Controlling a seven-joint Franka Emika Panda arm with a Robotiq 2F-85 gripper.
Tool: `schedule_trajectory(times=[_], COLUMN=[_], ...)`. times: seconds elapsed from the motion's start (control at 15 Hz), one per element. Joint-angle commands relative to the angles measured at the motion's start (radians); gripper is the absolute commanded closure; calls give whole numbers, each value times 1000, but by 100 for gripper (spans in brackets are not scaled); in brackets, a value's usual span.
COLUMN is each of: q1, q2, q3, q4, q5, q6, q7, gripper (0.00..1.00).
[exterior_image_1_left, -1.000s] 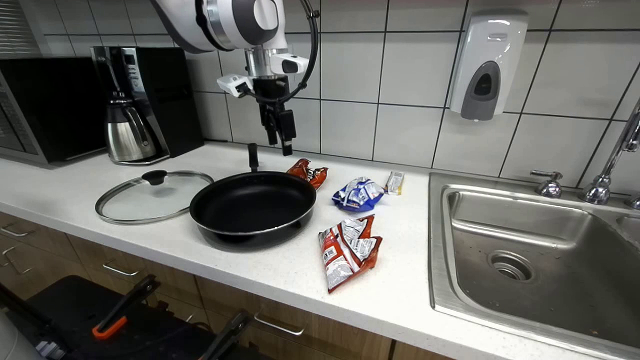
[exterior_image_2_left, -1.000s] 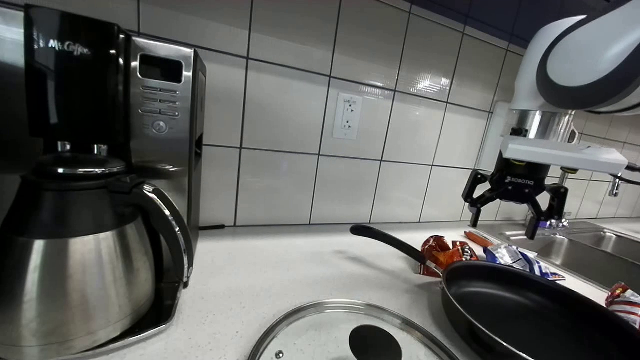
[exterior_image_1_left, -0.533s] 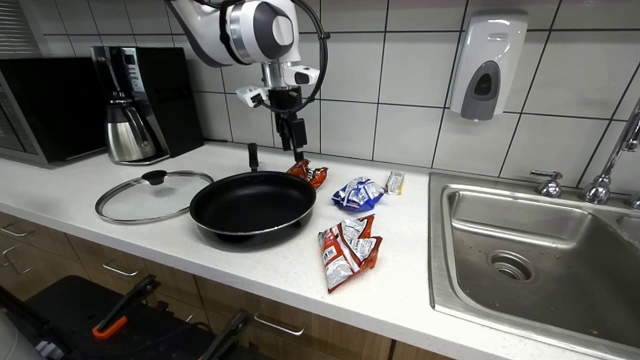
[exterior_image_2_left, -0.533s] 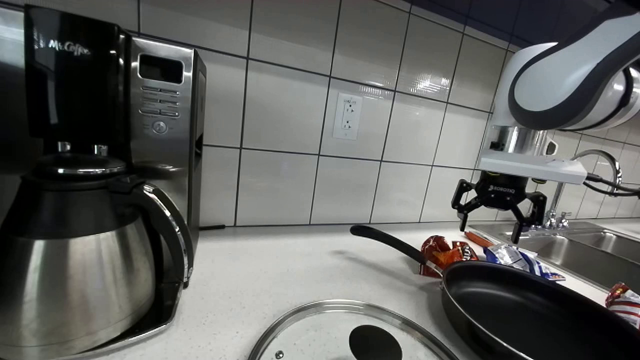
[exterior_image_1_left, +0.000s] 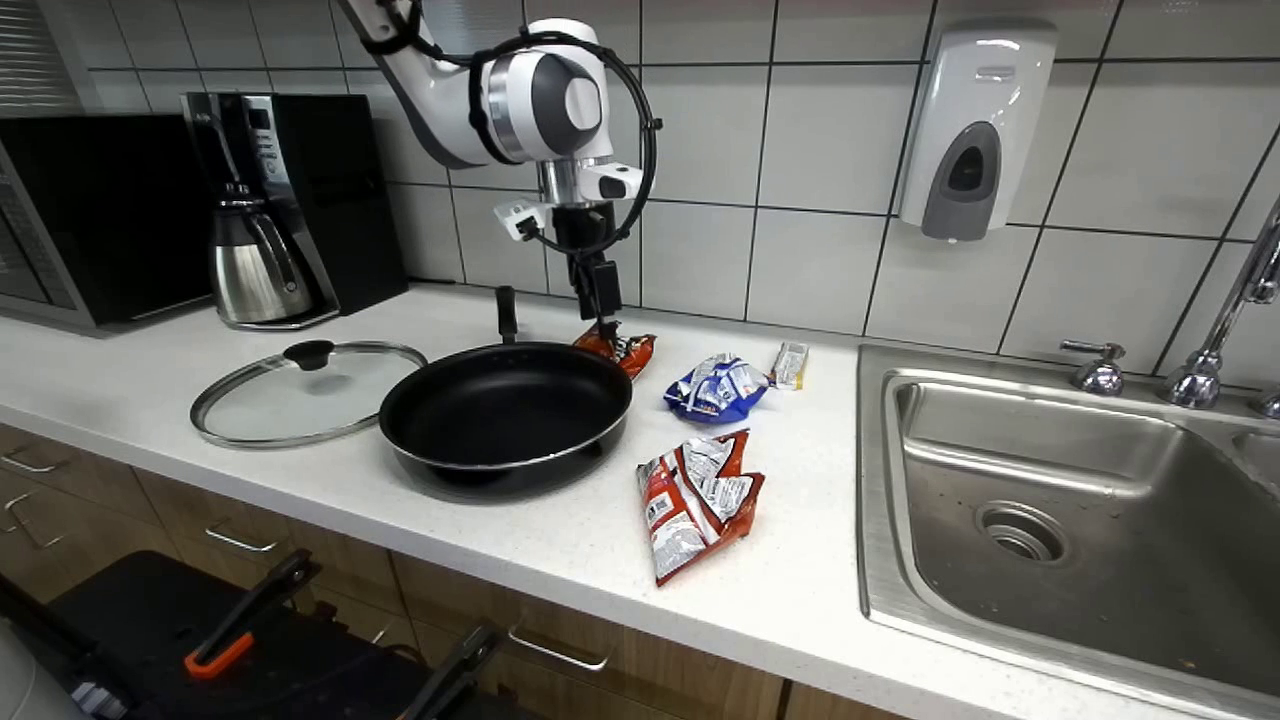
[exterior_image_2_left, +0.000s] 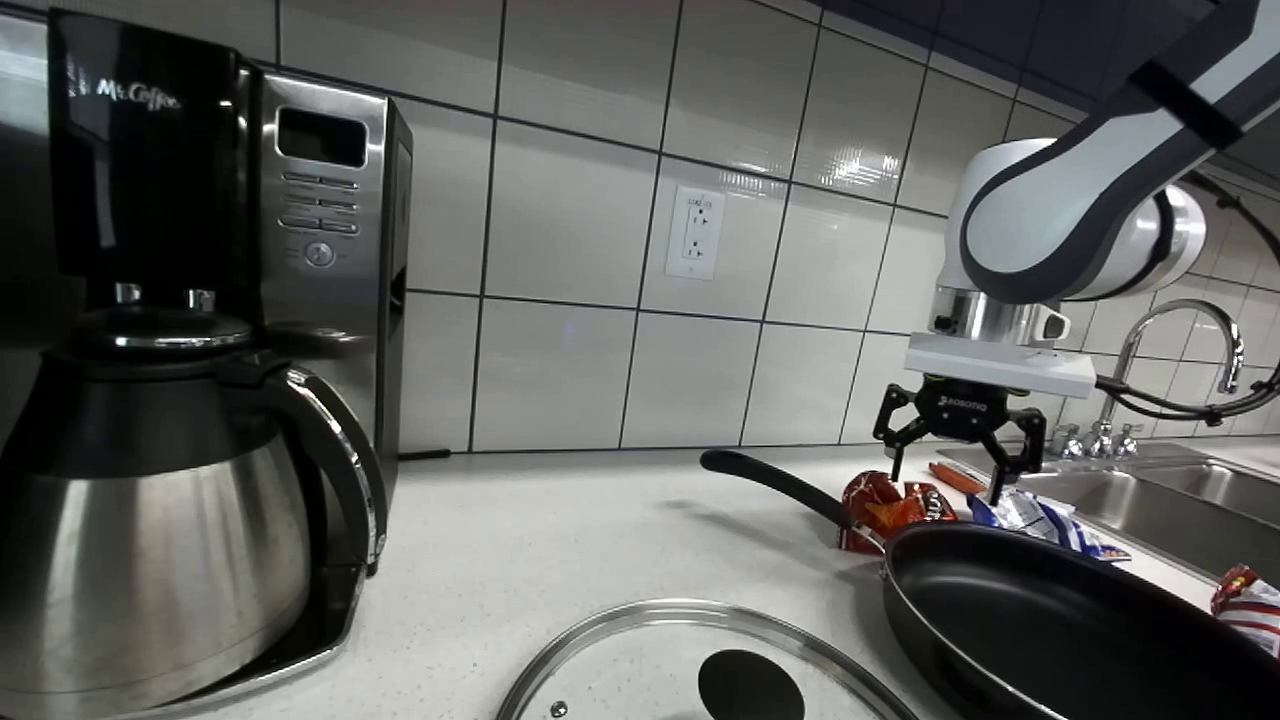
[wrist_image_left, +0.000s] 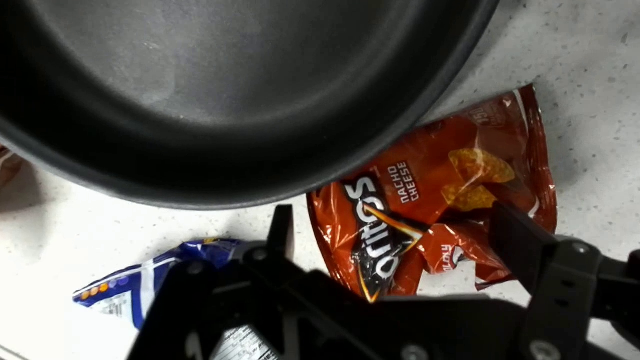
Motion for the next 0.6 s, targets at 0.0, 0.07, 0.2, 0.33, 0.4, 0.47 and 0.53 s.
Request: schedule_trajectory(times=[0.0, 0.07, 0.2, 0.33, 0.4, 0.47, 0.53], q1=[23, 23, 25, 27, 27, 28, 28], q2=[55, 66, 86, 100, 105, 109, 114], q3=[-24, -24, -27, -29, -29, -30, -30], q4=[68, 77, 96, 110, 115, 119, 124], q5=[0, 4, 8, 12, 14, 15, 16], q6=[-14, -14, -14, -16, -16, -17, -19], q7=[43, 43, 43, 42, 41, 41, 40], gripper=[0, 0, 0, 0, 0, 0, 0])
